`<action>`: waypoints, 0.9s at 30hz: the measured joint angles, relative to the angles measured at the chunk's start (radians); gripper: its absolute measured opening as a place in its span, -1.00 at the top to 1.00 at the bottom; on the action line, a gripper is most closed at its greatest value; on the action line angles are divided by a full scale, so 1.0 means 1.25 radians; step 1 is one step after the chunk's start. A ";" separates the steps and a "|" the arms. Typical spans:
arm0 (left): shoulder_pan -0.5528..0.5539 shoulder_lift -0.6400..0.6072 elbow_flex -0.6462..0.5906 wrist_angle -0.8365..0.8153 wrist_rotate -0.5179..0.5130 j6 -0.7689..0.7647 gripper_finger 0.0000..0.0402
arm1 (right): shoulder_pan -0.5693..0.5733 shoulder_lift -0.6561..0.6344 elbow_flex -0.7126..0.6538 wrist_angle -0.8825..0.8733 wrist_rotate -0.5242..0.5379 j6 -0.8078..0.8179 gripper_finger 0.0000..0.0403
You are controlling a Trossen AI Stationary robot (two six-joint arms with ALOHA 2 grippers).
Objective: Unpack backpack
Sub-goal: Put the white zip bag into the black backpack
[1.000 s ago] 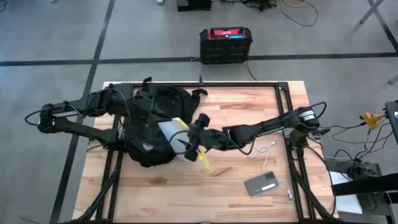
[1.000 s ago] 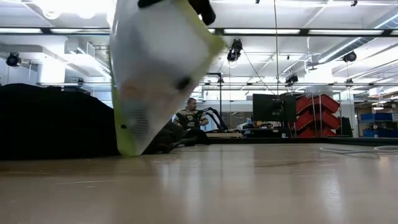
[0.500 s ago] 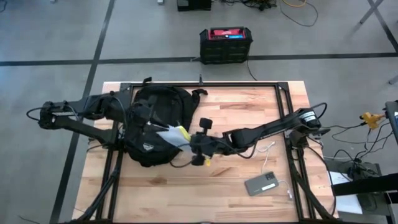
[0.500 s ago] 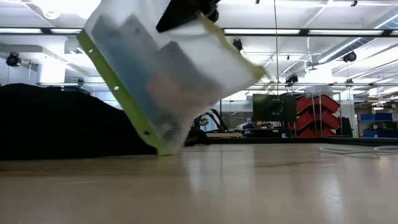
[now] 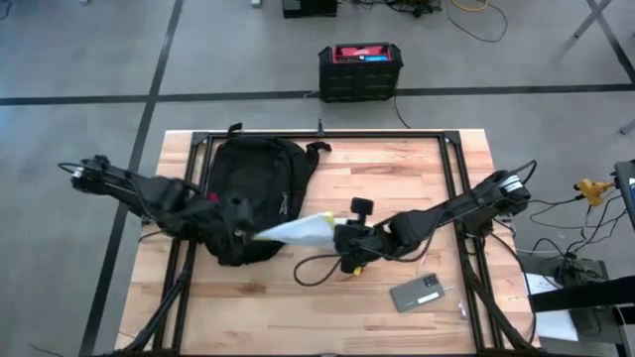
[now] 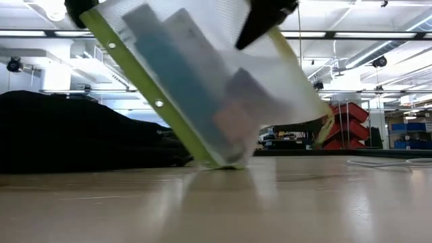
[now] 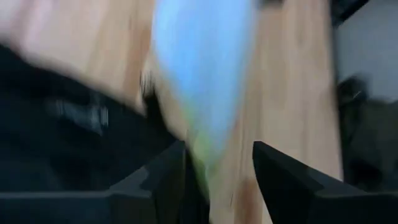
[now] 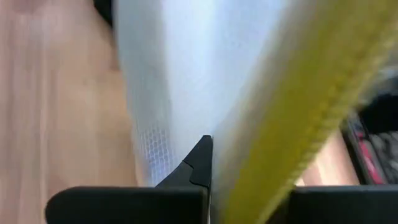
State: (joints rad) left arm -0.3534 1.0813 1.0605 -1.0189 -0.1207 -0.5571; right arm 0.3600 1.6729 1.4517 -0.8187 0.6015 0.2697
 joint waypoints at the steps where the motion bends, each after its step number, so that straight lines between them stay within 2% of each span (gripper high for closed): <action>1: -0.011 0.018 -0.007 -0.024 0.009 -0.019 0.08 | 0.007 -0.009 0.000 -0.032 0.016 0.021 1.00; 4: -0.038 0.076 -0.016 -0.091 0.048 -0.052 0.07 | 0.030 -0.042 0.000 -0.137 0.061 0.106 1.00; 8: -0.048 0.158 -0.019 -0.179 0.035 -0.060 0.07 | 0.056 -0.072 -0.001 -0.213 0.083 0.198 1.00; 14: -0.042 0.246 -0.068 -0.160 0.034 -0.022 0.08 | 0.086 -0.070 -0.002 -0.220 0.071 0.223 1.00; 20: -0.016 0.280 -0.134 -0.094 0.005 -0.023 0.12 | 0.087 -0.068 -0.021 -0.215 0.035 0.227 1.00; 23: -0.010 0.285 -0.152 -0.021 -0.002 -0.011 0.33 | 0.088 -0.068 -0.024 -0.213 0.035 0.222 1.00; 26: 0.002 0.287 -0.146 0.011 -0.019 -0.009 0.80 | 0.093 -0.068 -0.024 -0.204 0.046 0.195 1.00; 27: 0.005 0.287 -0.136 0.007 -0.037 -0.010 0.89 | 0.097 -0.068 -0.024 -0.196 0.058 0.183 1.00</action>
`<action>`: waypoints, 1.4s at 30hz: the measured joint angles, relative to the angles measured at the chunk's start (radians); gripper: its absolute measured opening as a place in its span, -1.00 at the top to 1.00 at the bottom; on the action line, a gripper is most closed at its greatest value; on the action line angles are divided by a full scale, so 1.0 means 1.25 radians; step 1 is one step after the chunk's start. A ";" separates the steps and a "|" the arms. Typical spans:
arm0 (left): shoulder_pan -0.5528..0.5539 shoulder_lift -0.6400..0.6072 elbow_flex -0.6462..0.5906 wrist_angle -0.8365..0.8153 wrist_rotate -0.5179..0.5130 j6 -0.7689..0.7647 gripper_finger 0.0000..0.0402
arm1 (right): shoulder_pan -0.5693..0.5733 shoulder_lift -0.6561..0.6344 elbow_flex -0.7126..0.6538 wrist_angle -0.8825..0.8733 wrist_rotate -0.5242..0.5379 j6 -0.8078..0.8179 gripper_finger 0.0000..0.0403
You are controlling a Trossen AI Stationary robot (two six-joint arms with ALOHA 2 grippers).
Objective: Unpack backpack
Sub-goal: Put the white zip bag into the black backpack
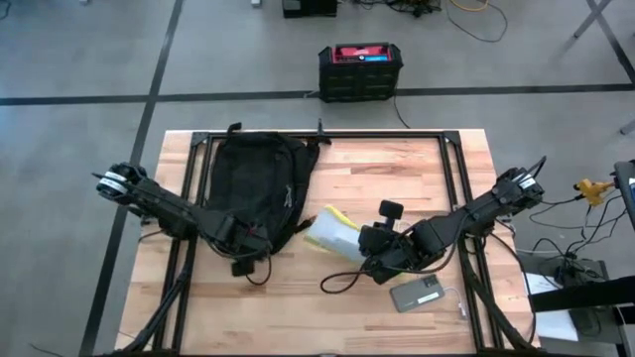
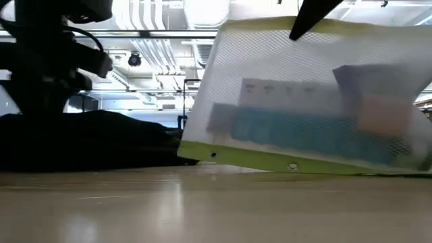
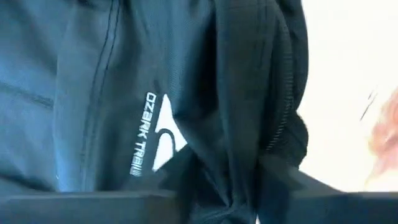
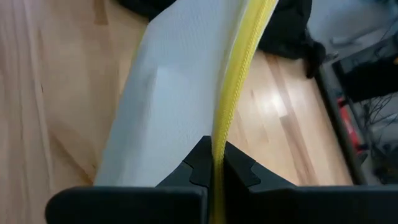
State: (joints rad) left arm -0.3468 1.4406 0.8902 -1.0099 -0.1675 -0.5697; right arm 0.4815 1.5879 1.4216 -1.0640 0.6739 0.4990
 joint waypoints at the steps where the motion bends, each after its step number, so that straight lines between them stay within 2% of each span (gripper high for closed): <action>1: 0.003 -0.001 0.014 -0.006 -0.019 0.000 0.93 | 0.005 0.000 0.000 0.010 0.014 -0.019 1.00; 8: 0.015 -0.040 0.188 -0.103 -0.197 0.009 0.99 | 0.050 -0.016 0.001 0.164 0.070 -0.255 1.00; 12: 0.015 -0.073 0.300 -0.165 -0.318 -0.011 0.99 | 0.069 -0.033 0.001 0.358 0.082 -0.463 1.00; 15: 0.020 -0.093 0.373 -0.170 -0.378 -0.006 1.00 | 0.067 -0.043 0.001 0.567 0.085 -0.667 1.00; 17: 0.023 -0.103 0.421 -0.154 -0.403 0.020 1.00 | 0.044 -0.043 -0.007 0.720 0.014 -0.805 1.00; 19: 0.023 -0.110 0.467 -0.123 -0.418 0.059 1.00 | 0.001 -0.031 -0.020 0.847 -0.088 -0.878 1.00; 22: 0.023 -0.112 0.542 -0.091 -0.420 0.087 1.00 | -0.089 0.010 -0.035 0.990 -0.249 -0.868 1.00; 24: 0.023 -0.113 0.585 -0.081 -0.421 0.094 1.00 | -0.147 0.050 -0.038 1.052 -0.301 -0.831 1.00; 25: 0.022 -0.112 0.601 -0.079 -0.421 0.096 1.00 | -0.175 0.070 -0.038 1.069 -0.280 -0.816 1.00; 27: 0.018 -0.111 0.622 -0.076 -0.417 0.094 1.00 | -0.224 0.105 -0.038 1.050 -0.156 -0.756 1.00; 28: 0.011 -0.111 0.625 -0.073 -0.410 0.087 1.00 | -0.248 0.116 -0.039 1.009 -0.083 -0.721 1.00; 29: 0.005 -0.111 0.625 -0.075 -0.414 0.082 1.00 | -0.273 0.121 -0.045 0.952 -0.046 -0.698 1.00; 32: -0.007 -0.105 0.620 -0.073 -0.418 0.078 1.00 | -0.338 0.140 -0.070 0.820 -0.031 -0.568 1.00; 35: -0.014 -0.090 0.620 -0.044 -0.409 0.081 1.00 | -0.393 0.157 -0.102 0.749 0.001 -0.430 1.00; 40: -0.026 -0.059 0.621 -0.023 -0.395 0.081 1.00 | -0.483 0.170 -0.186 0.704 0.178 -0.303 1.00; 42: -0.029 -0.054 0.621 -0.024 -0.388 0.075 1.00 | -0.504 0.166 -0.214 0.707 0.145 -0.279 1.00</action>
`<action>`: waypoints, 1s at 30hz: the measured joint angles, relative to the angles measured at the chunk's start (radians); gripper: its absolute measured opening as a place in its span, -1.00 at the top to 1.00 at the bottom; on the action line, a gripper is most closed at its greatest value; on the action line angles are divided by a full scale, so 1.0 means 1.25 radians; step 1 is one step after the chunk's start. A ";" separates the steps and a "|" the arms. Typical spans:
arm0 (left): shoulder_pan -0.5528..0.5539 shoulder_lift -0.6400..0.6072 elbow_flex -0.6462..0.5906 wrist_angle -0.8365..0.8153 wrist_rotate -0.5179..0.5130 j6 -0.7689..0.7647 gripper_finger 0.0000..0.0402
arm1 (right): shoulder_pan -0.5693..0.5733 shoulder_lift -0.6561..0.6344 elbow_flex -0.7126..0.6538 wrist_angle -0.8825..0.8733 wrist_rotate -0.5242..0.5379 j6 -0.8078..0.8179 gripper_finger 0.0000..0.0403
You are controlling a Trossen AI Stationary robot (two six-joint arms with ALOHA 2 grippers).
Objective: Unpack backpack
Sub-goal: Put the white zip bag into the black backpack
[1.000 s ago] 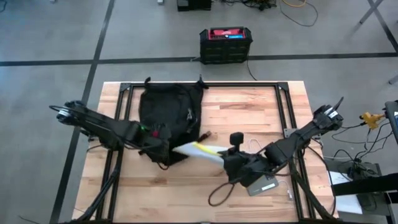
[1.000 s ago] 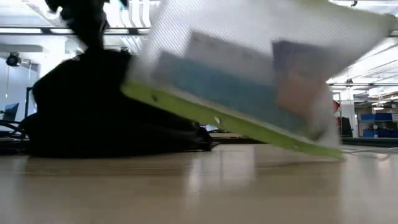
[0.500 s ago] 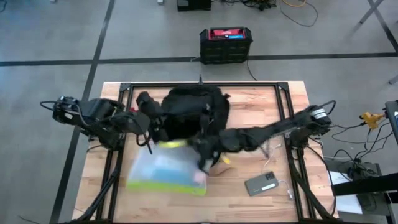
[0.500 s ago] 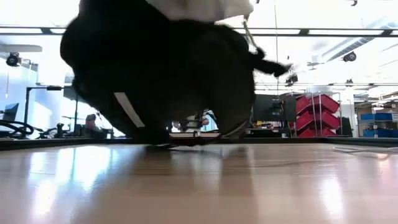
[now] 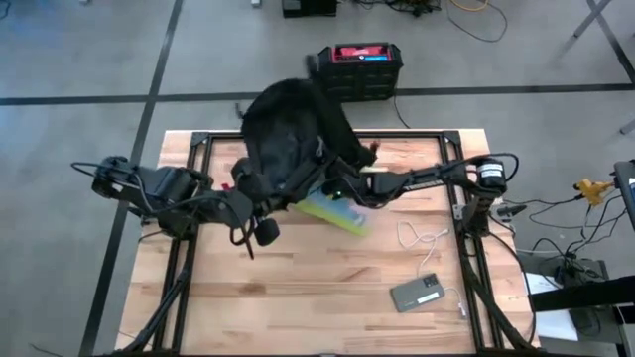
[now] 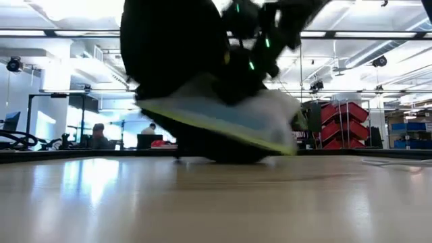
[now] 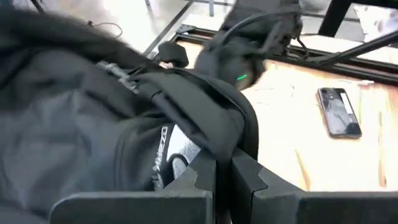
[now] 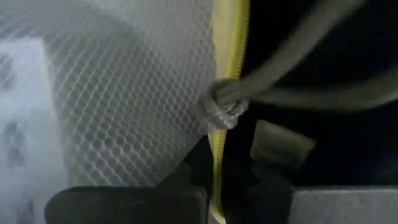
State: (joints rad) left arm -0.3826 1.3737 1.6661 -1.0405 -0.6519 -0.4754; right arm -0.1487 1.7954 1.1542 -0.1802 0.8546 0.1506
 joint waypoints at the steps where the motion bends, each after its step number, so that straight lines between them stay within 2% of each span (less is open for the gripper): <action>1: 0.000 0.001 0.000 0.000 0.004 -0.004 1.00 | -0.004 -0.005 -0.009 0.003 -0.028 0.008 1.00; 4: 0.000 0.004 0.000 0.000 0.008 -0.006 1.00 | -0.003 -0.015 -0.022 0.005 -0.089 -0.007 1.00; 7: -0.001 0.008 0.000 0.004 0.013 -0.015 1.00 | 0.021 -0.041 -0.017 0.011 -0.077 -0.046 1.00; 10: -0.001 0.009 0.002 0.009 0.026 -0.036 1.00 | 0.062 -0.085 -0.015 0.143 0.007 -0.119 1.00; 13: -0.003 0.016 0.002 0.017 0.050 -0.051 1.00 | 0.072 -0.111 -0.039 0.363 0.099 -0.216 1.00; 15: -0.013 0.021 0.002 0.019 0.057 -0.055 1.00 | 0.065 -0.114 -0.060 0.482 0.116 -0.235 1.00; 17: -0.024 0.026 0.002 0.025 0.059 -0.054 1.00 | 0.060 -0.112 -0.067 0.522 0.100 -0.179 1.00; 19: -0.025 0.031 0.002 0.044 0.066 -0.043 1.00 | 0.056 -0.104 -0.067 0.522 0.050 -0.092 1.00; 21: -0.024 0.032 0.002 0.044 0.073 -0.033 1.00 | 0.053 -0.080 -0.067 0.530 -0.037 0.001 1.00; 25: -0.011 0.032 0.002 0.059 0.075 -0.010 1.00 | 0.059 -0.016 -0.044 0.637 -0.328 0.058 1.00; 26: -0.007 0.032 0.002 0.072 0.076 -0.002 1.00 | 0.065 -0.003 -0.026 0.672 -0.377 0.060 1.00; 28: -0.004 0.030 0.002 0.101 0.074 0.018 1.00 | 0.073 0.023 0.008 0.727 -0.408 0.062 1.00; 30: -0.002 0.028 0.002 0.142 0.077 0.048 1.00 | 0.075 0.061 0.047 0.777 -0.400 0.055 1.00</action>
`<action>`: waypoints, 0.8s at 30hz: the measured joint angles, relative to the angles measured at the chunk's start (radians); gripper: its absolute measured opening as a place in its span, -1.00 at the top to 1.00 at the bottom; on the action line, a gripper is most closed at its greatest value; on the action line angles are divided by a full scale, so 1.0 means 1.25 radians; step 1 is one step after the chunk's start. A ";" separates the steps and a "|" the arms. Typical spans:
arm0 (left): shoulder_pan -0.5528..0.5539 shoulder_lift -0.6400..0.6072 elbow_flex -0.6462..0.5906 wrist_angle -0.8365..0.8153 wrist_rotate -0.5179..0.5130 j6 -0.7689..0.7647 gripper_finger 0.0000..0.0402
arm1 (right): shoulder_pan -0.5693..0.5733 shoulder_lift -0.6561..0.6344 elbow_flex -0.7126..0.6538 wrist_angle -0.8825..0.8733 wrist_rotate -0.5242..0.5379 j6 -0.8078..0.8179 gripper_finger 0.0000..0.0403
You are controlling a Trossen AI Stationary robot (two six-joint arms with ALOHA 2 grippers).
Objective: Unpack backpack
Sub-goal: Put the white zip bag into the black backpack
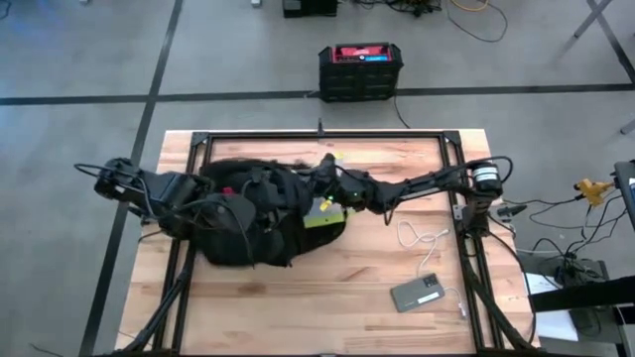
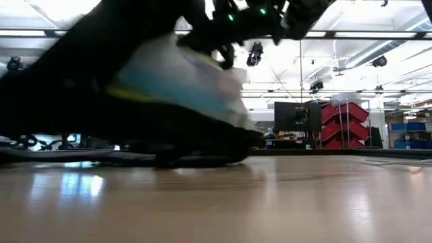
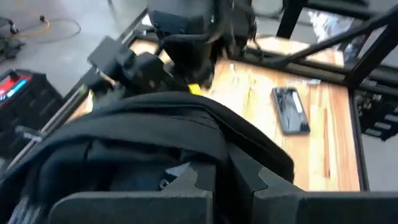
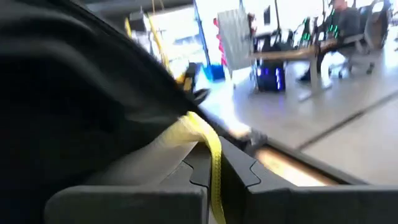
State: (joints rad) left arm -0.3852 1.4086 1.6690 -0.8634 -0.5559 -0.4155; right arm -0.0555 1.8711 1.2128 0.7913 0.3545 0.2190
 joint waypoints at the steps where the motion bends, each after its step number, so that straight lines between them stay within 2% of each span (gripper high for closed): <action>1: 0.001 0.000 0.000 0.015 0.006 0.015 1.00 | 0.000 0.019 0.017 0.019 0.004 -0.005 1.00; 3: 0.002 0.000 0.000 0.024 0.018 0.032 1.00 | -0.001 0.056 0.059 0.024 -0.006 -0.001 1.00; 6: 0.002 -0.003 0.000 -0.019 0.018 0.032 1.00 | -0.004 0.101 0.095 0.015 -0.126 0.033 1.00; 8: -0.001 -0.010 0.000 -0.063 0.009 0.013 1.00 | 0.007 0.122 0.106 -0.005 -0.169 0.058 1.00; 12: 0.000 -0.014 0.000 -0.103 -0.025 -0.014 1.00 | 0.027 0.132 0.112 -0.030 -0.194 0.084 1.00; 18: 0.006 -0.014 0.000 -0.078 -0.032 0.006 1.00 | 0.019 0.147 0.135 -0.019 -0.193 0.062 1.00; 20: 0.006 -0.014 -0.001 -0.079 -0.032 0.006 1.00 | 0.018 0.155 0.138 -0.031 -0.215 0.054 1.00; 24: 0.005 -0.014 -0.002 -0.081 -0.039 -0.012 1.00 | 0.022 0.142 0.147 -0.158 -0.225 -0.021 0.96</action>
State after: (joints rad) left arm -0.3786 1.3907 1.6668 -0.9644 -0.6046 -0.4307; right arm -0.0278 2.0481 1.3962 0.5942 0.0735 0.1925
